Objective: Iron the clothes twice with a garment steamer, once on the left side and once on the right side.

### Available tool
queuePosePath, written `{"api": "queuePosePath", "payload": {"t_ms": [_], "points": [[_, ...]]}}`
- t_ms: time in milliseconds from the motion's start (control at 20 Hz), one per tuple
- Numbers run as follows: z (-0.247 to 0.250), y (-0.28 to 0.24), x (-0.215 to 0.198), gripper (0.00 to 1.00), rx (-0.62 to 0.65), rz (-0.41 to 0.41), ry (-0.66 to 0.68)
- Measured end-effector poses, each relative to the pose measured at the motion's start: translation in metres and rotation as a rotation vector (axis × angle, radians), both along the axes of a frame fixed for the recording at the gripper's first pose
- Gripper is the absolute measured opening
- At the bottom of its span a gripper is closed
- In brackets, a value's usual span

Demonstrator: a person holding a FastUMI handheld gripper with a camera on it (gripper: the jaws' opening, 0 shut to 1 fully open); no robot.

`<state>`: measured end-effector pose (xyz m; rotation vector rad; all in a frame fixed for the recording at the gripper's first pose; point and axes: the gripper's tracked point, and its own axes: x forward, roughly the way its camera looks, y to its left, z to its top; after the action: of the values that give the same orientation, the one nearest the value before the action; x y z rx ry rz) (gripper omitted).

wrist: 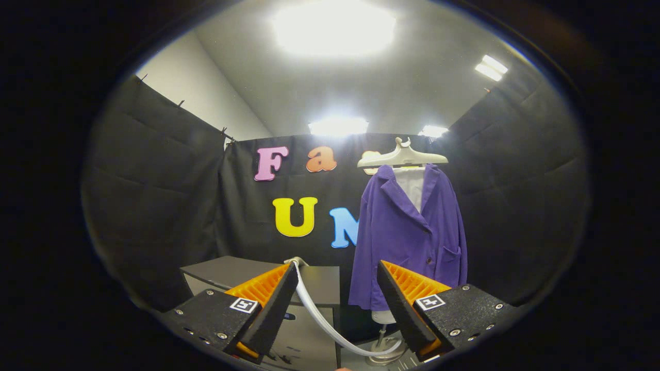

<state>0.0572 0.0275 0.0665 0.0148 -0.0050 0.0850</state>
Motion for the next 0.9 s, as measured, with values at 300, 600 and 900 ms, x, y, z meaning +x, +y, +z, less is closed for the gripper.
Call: {"api": "queuePosePath", "payload": {"t_ms": [300,600,900], "points": [[0.018,0.023,0.068,0.95,0.044,0.069,0.072],[0.027,0.044,0.137,0.95,0.043,0.116,0.139],[0.021,0.075,0.194,0.95,0.089,0.211,0.258]]}}
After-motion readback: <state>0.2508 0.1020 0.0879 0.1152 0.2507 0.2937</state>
